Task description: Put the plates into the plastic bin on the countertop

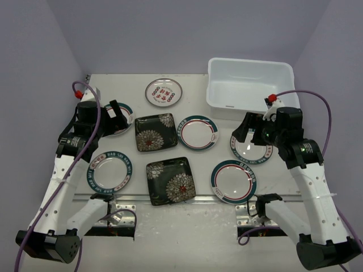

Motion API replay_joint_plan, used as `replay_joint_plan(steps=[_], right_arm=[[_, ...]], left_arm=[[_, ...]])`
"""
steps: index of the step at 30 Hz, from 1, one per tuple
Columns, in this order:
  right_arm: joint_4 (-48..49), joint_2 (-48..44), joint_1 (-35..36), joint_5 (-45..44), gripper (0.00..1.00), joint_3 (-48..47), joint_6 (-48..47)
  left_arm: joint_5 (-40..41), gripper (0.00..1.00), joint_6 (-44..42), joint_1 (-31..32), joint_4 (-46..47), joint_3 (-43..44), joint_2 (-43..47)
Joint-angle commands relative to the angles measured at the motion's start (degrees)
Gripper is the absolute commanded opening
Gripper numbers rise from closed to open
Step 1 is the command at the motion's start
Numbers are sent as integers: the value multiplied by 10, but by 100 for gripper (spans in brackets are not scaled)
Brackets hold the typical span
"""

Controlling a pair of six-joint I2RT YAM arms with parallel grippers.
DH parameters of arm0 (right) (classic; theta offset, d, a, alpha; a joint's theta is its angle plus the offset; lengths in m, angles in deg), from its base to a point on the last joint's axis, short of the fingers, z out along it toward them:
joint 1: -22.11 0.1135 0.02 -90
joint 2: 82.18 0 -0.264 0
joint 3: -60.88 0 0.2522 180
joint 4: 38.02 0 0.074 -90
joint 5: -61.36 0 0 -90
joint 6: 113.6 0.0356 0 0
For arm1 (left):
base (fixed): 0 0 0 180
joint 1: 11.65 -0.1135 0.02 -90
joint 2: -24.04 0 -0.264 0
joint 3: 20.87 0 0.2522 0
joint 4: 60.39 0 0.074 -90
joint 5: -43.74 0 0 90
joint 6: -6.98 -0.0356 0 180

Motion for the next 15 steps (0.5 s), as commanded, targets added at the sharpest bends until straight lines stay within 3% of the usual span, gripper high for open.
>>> replay_joint_plan(steps=[1, 10, 15], right_arm=[[21, -8, -2, 31, 99, 9, -14], [128, 33, 13, 242, 99, 103, 30], [220, 86, 132, 186, 99, 170, 85]], left_arm=[[9, 100, -4, 7, 14, 13, 2], [-3, 100, 9, 8, 16, -1, 1], [-12, 100, 13, 8, 26, -2, -15]])
